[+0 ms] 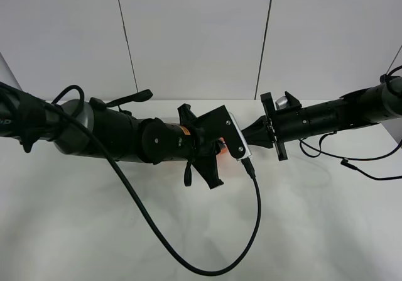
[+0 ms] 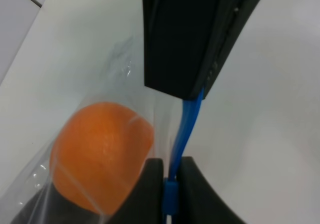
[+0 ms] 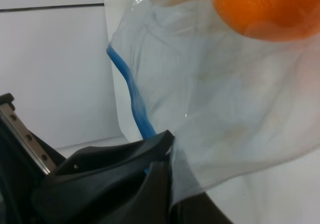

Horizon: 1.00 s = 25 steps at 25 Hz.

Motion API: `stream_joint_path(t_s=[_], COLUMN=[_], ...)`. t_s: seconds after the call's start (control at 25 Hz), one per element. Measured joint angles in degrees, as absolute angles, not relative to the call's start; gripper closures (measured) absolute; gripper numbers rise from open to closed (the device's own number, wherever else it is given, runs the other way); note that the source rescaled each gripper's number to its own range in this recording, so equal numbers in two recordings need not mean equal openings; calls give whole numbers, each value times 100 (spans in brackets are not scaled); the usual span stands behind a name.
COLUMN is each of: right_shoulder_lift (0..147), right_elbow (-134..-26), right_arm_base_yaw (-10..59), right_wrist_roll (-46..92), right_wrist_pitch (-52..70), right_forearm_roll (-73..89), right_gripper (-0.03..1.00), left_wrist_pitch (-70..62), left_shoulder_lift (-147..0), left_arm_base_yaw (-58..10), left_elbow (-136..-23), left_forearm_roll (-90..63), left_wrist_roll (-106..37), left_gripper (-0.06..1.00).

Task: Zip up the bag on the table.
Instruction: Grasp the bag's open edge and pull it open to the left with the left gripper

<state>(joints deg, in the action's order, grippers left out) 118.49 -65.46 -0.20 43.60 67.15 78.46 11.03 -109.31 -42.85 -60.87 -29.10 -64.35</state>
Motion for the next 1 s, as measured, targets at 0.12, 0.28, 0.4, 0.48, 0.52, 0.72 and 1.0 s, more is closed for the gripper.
stream_joint_path(t_s=[0.12, 0.28, 0.4, 0.48, 0.52, 0.72, 1.0], right_shoulder_lift=[11849, 11849, 11849, 11849, 11854, 11861, 11861], right_elbow=[-6546, -6546, -6546, -6546, -6546, -6546, -6546], right_arm_base_yaw=[-20, -20, -20, -20, -20, -9, 0], right_wrist_roll=[4350, 4350, 4343, 4328, 4328, 4324, 4306], right_wrist_pitch=[6715, 6715, 6708, 6650, 6623, 6604, 6604], right_forearm_roll=[7846, 7848, 7891, 7938, 7945, 7952, 7952], right_gripper=[97, 97, 97, 97, 97, 97, 97], left_wrist_pitch=[1103, 1103, 1103, 1108, 1108, 1201, 1325], left_shoulder_lift=[-10931, -10931, -10931, -10926, -10926, -10926, -10926], left_arm_base_yaw=[-4285, -4222, -4062, -3907, -3814, -3393, -2878], left_elbow=[-6087, -6087, -6058, -5977, -5933, -5660, -5440], left_forearm_roll=[-2910, -2910, -2910, -2910, -2910, -2905, -2891], left_wrist_roll=[-6491, -6677, -6748, -6757, -6768, -6986, -7048], left_gripper=[94, 94, 94, 94, 94, 94, 94])
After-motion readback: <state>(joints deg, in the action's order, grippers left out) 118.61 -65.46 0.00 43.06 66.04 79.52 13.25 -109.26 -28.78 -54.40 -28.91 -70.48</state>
